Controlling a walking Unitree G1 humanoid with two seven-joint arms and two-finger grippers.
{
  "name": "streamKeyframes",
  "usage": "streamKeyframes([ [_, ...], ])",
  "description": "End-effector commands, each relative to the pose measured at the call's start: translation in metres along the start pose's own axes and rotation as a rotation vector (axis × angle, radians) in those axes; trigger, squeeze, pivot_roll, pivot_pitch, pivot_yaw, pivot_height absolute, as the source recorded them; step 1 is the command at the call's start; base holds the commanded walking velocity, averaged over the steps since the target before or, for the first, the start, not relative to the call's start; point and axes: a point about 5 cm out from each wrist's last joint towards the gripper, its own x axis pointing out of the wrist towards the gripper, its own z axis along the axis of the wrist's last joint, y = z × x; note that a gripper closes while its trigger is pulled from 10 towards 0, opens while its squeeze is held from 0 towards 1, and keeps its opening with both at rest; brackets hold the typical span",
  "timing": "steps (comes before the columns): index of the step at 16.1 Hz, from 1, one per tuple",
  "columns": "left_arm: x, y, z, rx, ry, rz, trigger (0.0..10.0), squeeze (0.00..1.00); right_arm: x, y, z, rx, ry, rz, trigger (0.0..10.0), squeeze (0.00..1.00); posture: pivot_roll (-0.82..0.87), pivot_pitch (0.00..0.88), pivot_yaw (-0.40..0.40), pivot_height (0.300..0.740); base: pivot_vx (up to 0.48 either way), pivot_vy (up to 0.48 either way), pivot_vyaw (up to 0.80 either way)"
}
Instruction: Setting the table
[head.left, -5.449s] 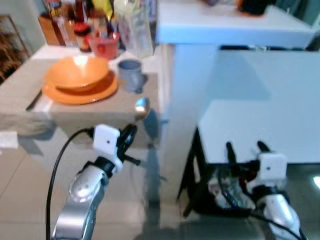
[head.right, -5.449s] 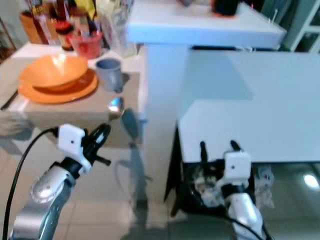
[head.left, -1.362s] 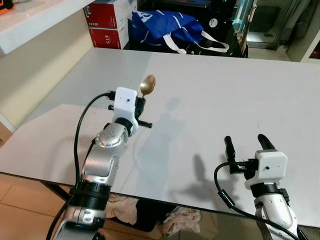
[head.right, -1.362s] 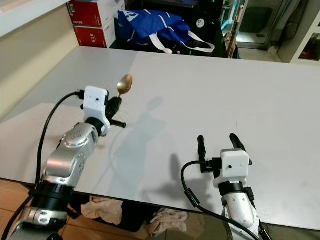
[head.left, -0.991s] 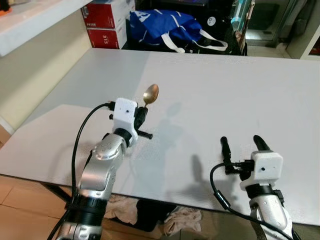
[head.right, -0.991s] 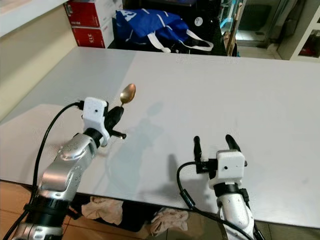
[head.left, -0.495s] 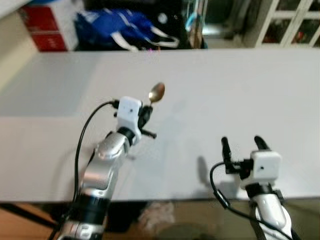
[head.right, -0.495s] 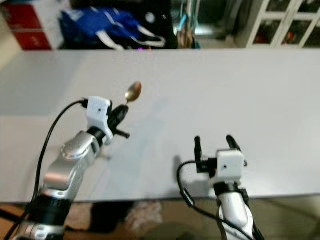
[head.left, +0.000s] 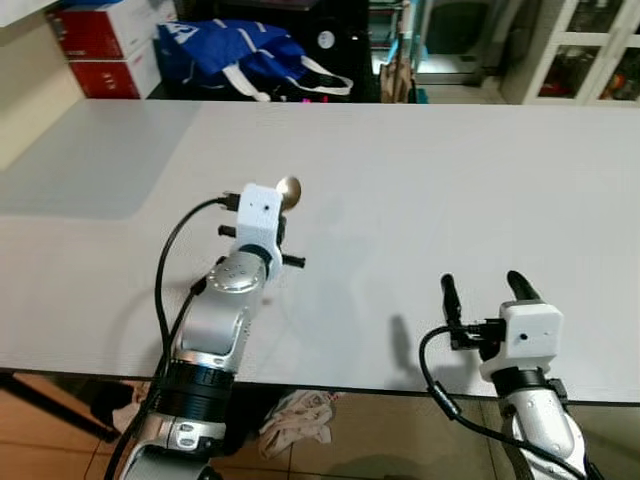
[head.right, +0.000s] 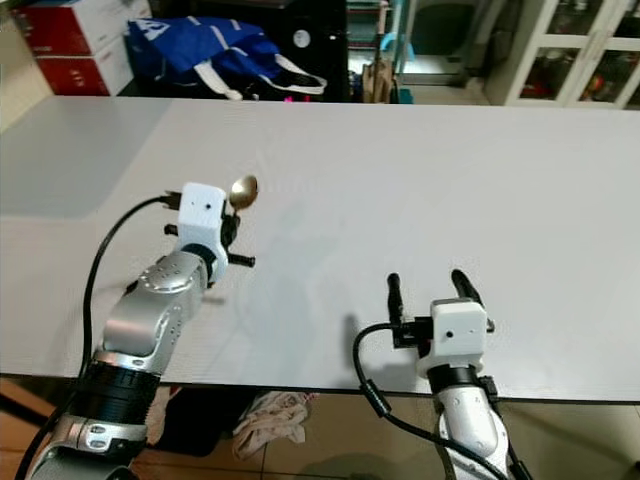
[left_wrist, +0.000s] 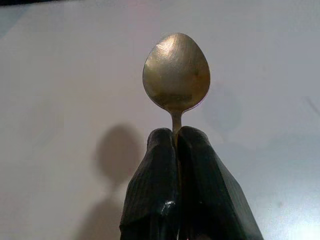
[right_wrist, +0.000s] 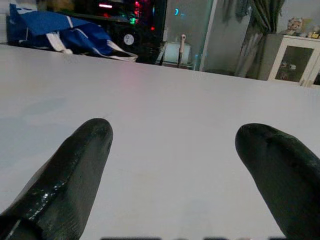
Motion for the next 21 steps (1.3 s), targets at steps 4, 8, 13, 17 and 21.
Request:
streamKeyframes([
  [4, -0.004, 0.001, -0.008, 0.004, 0.088, 0.06, 0.0, 0.0, 0.004, 0.003, 0.001, 0.001, -0.001, 0.026, 10.0, 0.0, -0.15, 0.025, 0.027, 0.74, 0.0, 0.0, 0.0],
  [8, -0.004, 0.001, -0.015, -0.004, 0.107, 0.062, 0.0, 0.0, 0.004, 0.002, 0.001, -0.004, 0.0, 0.04, 10.0, 0.0, -0.14, 0.028, 0.017, 0.74, 0.0, 0.0, 0.0],
  [13, -0.004, 0.003, -0.03, -0.003, 0.17, 0.052, 10.0, 0.25, 0.003, 0.002, 0.002, -0.002, 0.001, 0.045, 10.0, 0.0, -0.15, 0.038, 0.019, 0.74, 0.0, 0.0, 0.0],
  [17, -0.004, 0.003, -0.038, 0.01, 0.203, 0.039, 10.0, 0.18, 0.002, 0.002, 0.001, -0.003, 0.003, 0.043, 10.0, 0.01, -0.15, 0.04, 0.022, 0.74, 0.0, 0.0, 0.0],
  [21, -0.002, 0.002, -0.043, 0.01, 0.223, 0.018, 10.0, 0.54, 0.001, 0.002, 0.001, -0.007, 0.004, 0.039, 10.0, 0.0, -0.15, 0.032, 0.023, 0.74, 0.0, 0.0, 0.0],
])
